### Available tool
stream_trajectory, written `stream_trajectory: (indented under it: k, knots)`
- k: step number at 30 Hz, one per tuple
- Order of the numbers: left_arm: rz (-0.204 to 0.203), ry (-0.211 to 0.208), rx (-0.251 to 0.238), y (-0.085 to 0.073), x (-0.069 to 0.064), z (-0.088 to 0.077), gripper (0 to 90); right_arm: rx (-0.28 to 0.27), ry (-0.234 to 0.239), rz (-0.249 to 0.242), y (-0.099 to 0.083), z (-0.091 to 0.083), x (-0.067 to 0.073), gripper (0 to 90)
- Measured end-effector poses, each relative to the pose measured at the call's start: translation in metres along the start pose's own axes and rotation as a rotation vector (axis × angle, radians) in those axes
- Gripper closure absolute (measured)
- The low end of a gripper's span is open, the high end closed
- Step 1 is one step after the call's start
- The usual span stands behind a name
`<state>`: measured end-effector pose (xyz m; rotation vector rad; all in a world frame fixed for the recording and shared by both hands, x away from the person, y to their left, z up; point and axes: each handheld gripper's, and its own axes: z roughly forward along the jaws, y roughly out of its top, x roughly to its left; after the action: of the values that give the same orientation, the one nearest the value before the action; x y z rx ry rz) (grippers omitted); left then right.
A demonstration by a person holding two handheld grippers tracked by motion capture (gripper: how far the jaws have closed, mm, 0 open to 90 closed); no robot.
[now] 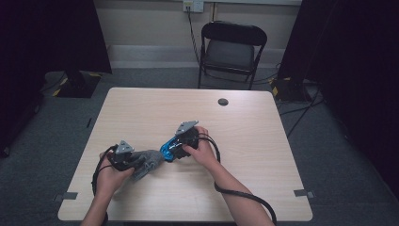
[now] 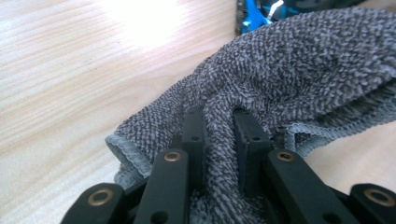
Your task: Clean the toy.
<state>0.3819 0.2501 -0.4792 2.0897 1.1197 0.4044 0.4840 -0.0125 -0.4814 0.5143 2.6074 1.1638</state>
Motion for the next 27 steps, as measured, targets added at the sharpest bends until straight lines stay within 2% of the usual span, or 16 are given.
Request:
stream_trajectory:
  k: [4, 6, 7, 11, 12, 15, 17, 19, 20, 21, 22, 25, 27]
  knots:
    - [-0.021, 0.041, -0.026, 0.002, 0.005, 0.004, 76.7, -0.002, 0.001, 0.004, 0.0, 0.0, 0.0, 11.6]
    - [-0.018, 0.057, -0.031, 0.003, 0.007, 0.005, 76.7, -0.003, 0.001, 0.003, 0.0, 0.0, 0.0, 11.6]
    - [-0.034, 0.054, -0.038, 0.003, 0.008, 0.006, 76.7, -0.004, 0.001, 0.004, 0.0, 0.0, 0.0, 11.7]
    - [-0.038, 0.056, -0.051, 0.004, 0.011, 0.008, 76.7, -0.004, 0.002, 0.003, 0.0, 0.0, 0.0, 11.6]
    - [-0.043, 0.086, -0.068, 0.004, 0.012, 0.006, 76.7, -0.009, 0.0, 0.003, -0.001, 0.0, 0.0, 11.4]
    - [-0.055, 0.133, -0.1, 0.004, 0.015, 0.0, 76.7, -0.028, -0.001, 0.002, -0.003, 0.0, 0.0, 11.4]
    - [-0.071, 0.089, -0.118, 0.003, 0.017, -0.004, 76.7, -0.032, -0.003, 0.004, -0.004, 0.0, 0.0, 11.4]
    - [-0.064, 0.062, -0.127, 0.003, 0.016, -0.01, 76.8, -0.031, -0.002, 0.005, -0.004, 0.0, 0.0, 11.5]
    - [-0.075, 0.036, -0.133, 0.004, 0.015, -0.013, 76.8, -0.028, -0.001, 0.004, -0.003, 0.0, 0.0, 11.5]
    - [-0.075, 0.036, -0.133, 0.004, 0.015, -0.013, 76.7, -0.028, -0.001, 0.004, -0.003, 0.0, 0.0, 11.5]
    - [-0.086, 0.018, -0.167, 0.005, 0.014, -0.02, 76.7, -0.025, 0.001, 0.002, -0.003, 0.0, 0.0, 11.5]
    - [-0.07, 0.015, -0.186, 0.007, 0.011, -0.028, 76.7, -0.023, 0.001, 0.003, -0.003, 0.0, 0.0, 11.4]
    - [-0.062, -0.009, -0.202, 0.008, 0.009, -0.031, 76.8, -0.024, 0.001, 0.003, -0.003, 0.0, 0.0, 11.4]
